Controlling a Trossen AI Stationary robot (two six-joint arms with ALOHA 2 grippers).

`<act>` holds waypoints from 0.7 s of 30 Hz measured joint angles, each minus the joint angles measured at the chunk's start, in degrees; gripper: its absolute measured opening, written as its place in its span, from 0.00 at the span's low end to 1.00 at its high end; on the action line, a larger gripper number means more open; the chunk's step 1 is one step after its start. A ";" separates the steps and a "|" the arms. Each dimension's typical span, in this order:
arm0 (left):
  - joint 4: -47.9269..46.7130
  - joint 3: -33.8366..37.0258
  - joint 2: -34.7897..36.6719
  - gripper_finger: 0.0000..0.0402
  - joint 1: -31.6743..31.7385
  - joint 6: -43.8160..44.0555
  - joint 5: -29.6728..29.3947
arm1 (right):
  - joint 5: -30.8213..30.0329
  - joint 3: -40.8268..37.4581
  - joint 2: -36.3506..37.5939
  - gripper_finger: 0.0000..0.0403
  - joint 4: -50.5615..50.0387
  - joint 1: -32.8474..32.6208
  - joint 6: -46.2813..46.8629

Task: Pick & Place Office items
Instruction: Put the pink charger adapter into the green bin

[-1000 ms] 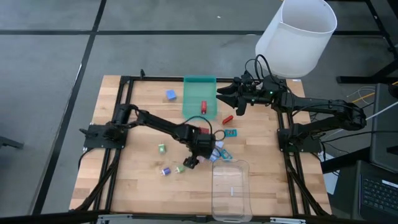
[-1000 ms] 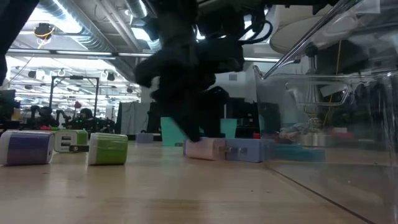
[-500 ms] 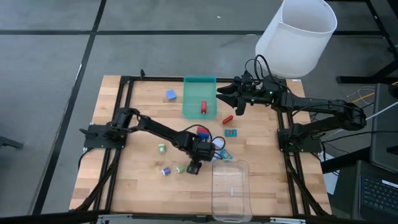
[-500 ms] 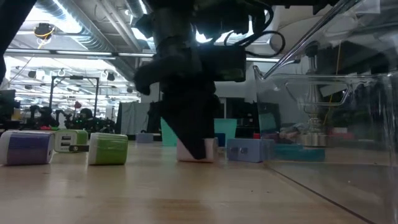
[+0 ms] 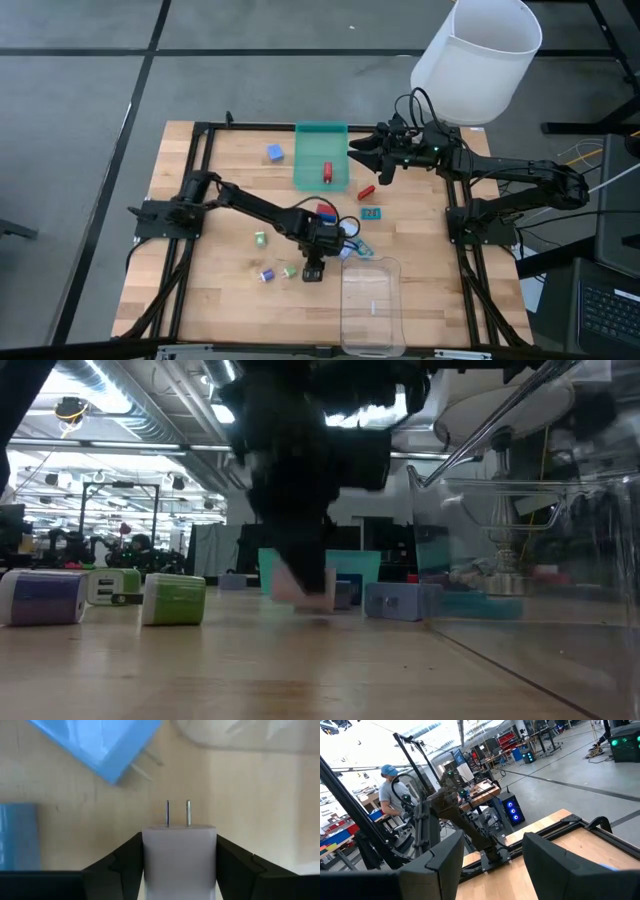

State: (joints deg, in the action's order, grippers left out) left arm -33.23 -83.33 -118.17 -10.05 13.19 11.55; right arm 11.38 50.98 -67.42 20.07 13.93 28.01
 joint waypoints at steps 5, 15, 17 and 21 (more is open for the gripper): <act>3.95 -0.15 4.01 0.47 1.13 0.67 -2.51 | 0.05 0.00 0.00 0.50 0.11 0.32 -0.44; 14.95 7.00 15.08 0.47 6.42 3.84 -6.45 | 9.29 0.02 4.93 0.50 5.58 2.47 -0.11; 15.57 8.77 17.39 0.47 7.53 4.08 -6.91 | 9.49 0.02 7.78 0.50 1.84 3.12 -1.68; 15.75 12.50 22.56 0.47 9.98 4.29 -7.28 | 9.44 0.02 14.09 0.50 -9.20 4.99 -5.02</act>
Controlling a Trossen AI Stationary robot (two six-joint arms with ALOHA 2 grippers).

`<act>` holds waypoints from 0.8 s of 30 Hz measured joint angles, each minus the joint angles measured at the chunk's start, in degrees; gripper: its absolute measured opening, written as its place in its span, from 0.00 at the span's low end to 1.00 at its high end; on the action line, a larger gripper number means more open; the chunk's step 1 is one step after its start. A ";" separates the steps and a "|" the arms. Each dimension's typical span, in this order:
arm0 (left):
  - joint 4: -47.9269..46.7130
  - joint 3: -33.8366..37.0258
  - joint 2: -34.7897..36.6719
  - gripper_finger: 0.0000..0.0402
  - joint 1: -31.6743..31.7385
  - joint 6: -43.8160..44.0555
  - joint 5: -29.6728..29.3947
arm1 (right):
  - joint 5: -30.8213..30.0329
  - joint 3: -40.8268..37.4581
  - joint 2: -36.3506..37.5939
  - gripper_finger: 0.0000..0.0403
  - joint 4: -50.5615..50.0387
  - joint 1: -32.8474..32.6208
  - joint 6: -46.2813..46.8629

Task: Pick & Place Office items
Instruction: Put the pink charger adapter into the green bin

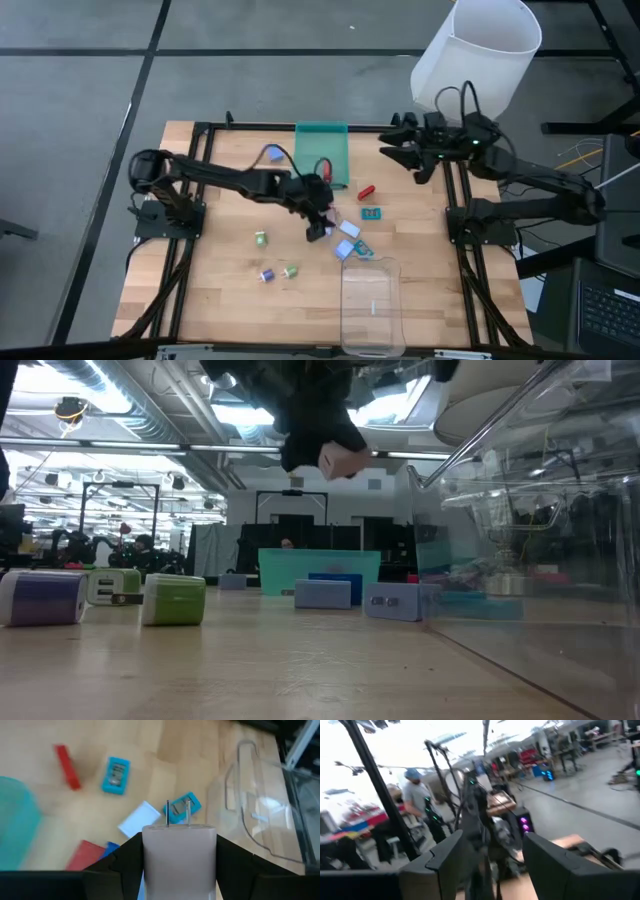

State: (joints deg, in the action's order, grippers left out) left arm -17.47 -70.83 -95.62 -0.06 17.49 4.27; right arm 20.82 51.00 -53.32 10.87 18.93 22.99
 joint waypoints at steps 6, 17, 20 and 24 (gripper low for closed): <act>1.26 3.80 6.39 0.47 4.03 1.26 -2.73 | -3.04 -0.02 8.96 0.50 -10.54 1.43 -3.92; -0.52 5.14 10.52 0.47 17.16 -7.48 -2.41 | -11.91 -0.07 14.36 0.50 -23.03 1.57 -7.79; 0.04 5.77 10.52 0.47 22.34 -10.42 1.03 | -13.49 -0.09 14.91 0.50 -24.32 1.57 -7.13; 0.10 7.25 10.49 0.47 28.69 -14.14 6.88 | -16.32 -0.82 17.85 0.50 -26.37 1.51 -4.52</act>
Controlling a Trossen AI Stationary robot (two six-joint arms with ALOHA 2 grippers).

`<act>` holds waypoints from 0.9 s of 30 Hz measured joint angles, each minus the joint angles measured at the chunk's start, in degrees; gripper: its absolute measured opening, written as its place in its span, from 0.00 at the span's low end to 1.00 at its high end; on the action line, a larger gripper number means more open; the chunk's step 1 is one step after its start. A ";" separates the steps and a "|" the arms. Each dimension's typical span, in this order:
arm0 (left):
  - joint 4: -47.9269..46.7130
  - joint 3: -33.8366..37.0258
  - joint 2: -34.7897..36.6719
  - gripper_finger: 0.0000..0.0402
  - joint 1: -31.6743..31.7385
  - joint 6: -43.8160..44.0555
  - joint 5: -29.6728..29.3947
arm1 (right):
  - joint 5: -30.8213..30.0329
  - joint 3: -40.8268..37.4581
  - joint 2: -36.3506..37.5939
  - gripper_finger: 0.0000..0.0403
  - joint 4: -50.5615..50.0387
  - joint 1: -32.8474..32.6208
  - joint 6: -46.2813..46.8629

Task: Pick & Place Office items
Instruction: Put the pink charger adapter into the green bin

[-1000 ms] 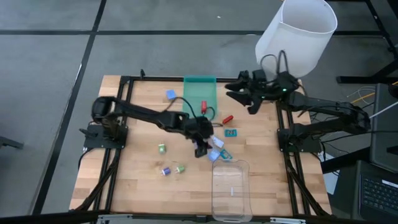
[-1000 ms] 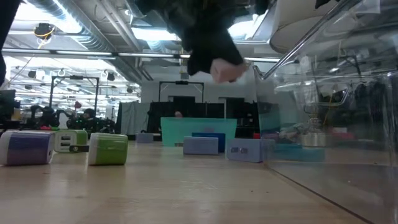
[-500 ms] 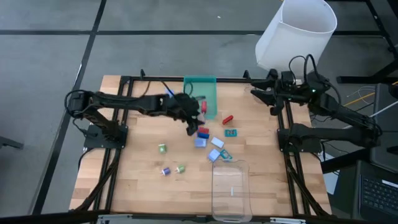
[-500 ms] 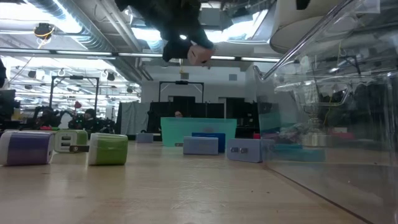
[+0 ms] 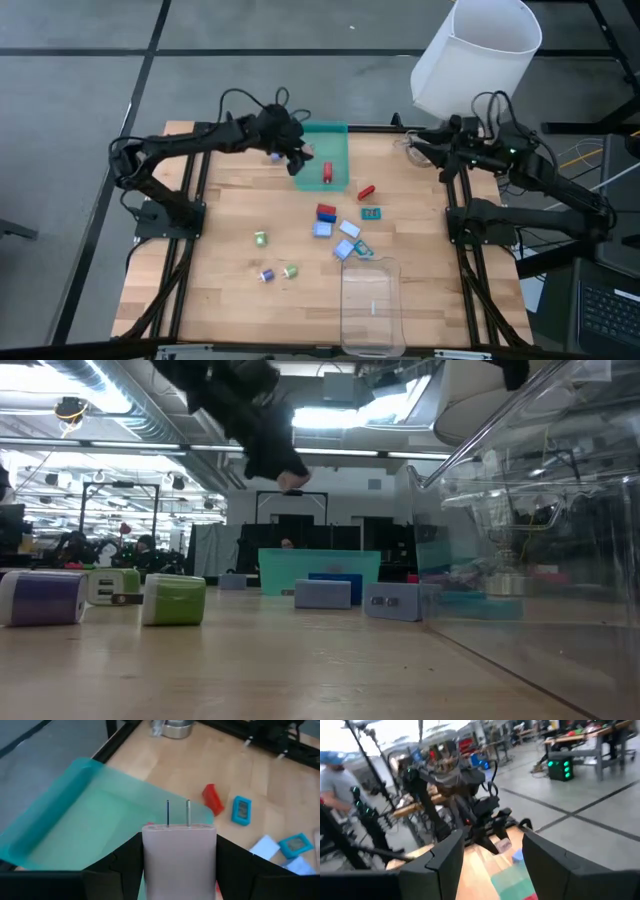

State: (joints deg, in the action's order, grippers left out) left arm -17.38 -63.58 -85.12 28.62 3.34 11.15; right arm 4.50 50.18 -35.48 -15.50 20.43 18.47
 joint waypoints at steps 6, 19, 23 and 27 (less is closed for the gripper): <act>3.37 2.45 0.00 0.47 6.17 -2.57 7.70 | -4.43 -11.15 7.57 0.50 5.04 -0.05 6.31; 8.47 4.51 -7.00 0.47 7.34 -3.07 10.97 | -9.69 -28.37 11.62 0.50 27.11 -0.05 15.41; 13.66 4.60 -12.77 0.47 6.53 -1.86 11.27 | -10.28 -28.38 11.62 0.50 28.40 -0.05 15.47; 19.78 4.58 -16.20 0.47 6.62 1.27 12.37 | -10.28 -28.36 11.64 0.50 29.70 -0.06 16.46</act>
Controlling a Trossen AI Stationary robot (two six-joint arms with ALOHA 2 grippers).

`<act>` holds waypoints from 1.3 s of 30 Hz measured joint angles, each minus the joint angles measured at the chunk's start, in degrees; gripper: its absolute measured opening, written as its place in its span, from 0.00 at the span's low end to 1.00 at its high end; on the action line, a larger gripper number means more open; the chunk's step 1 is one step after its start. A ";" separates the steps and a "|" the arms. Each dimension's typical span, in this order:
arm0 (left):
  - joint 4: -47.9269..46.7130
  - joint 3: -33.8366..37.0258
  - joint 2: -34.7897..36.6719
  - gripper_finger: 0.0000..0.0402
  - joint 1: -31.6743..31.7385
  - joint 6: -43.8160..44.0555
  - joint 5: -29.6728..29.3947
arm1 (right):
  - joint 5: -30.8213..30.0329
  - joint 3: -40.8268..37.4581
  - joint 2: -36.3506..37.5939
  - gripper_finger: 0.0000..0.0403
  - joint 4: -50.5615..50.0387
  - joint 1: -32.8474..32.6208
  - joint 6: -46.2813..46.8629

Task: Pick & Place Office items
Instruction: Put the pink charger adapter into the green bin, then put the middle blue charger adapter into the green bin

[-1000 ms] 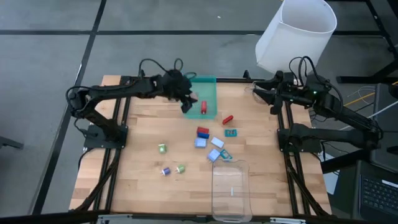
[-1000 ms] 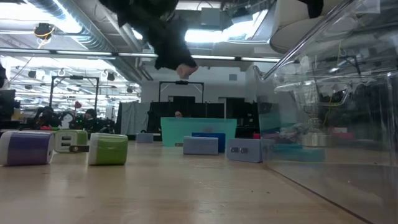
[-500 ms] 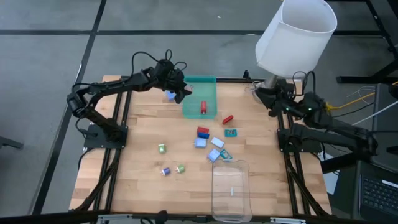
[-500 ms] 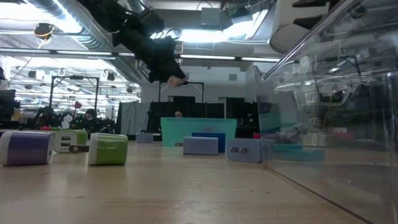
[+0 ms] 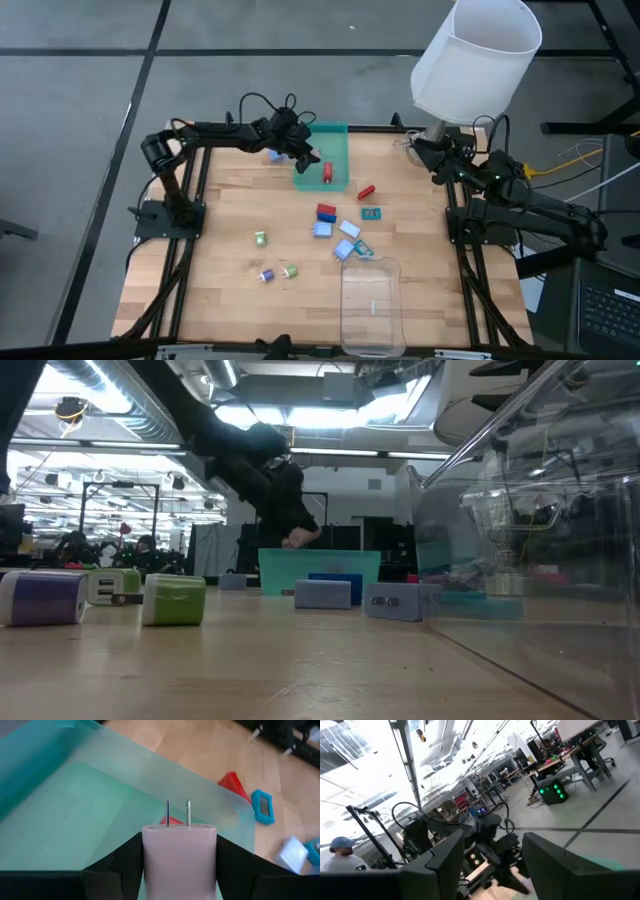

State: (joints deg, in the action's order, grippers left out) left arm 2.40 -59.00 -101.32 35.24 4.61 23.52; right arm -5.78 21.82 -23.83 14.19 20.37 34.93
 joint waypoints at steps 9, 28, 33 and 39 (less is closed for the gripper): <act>0.08 -0.02 -0.96 0.63 0.13 0.32 -1.65 | 0.17 0.00 -0.02 0.50 -0.08 0.01 0.61; -24.82 -6.46 8.80 0.75 0.52 -19.90 -12.47 | 0.63 0.00 -0.02 0.50 2.57 0.00 9.43; -44.82 -13.09 10.72 0.75 0.81 -27.16 -21.22 | 0.61 0.00 -0.02 0.50 2.60 0.01 9.60; -52.36 -17.10 14.92 0.75 -2.86 -25.90 -10.85 | 0.61 0.01 -0.02 0.50 2.71 0.01 9.60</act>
State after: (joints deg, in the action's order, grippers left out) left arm -49.96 -76.10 -86.40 32.38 -21.29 12.67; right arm -5.17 21.83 -23.86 16.91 20.38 44.53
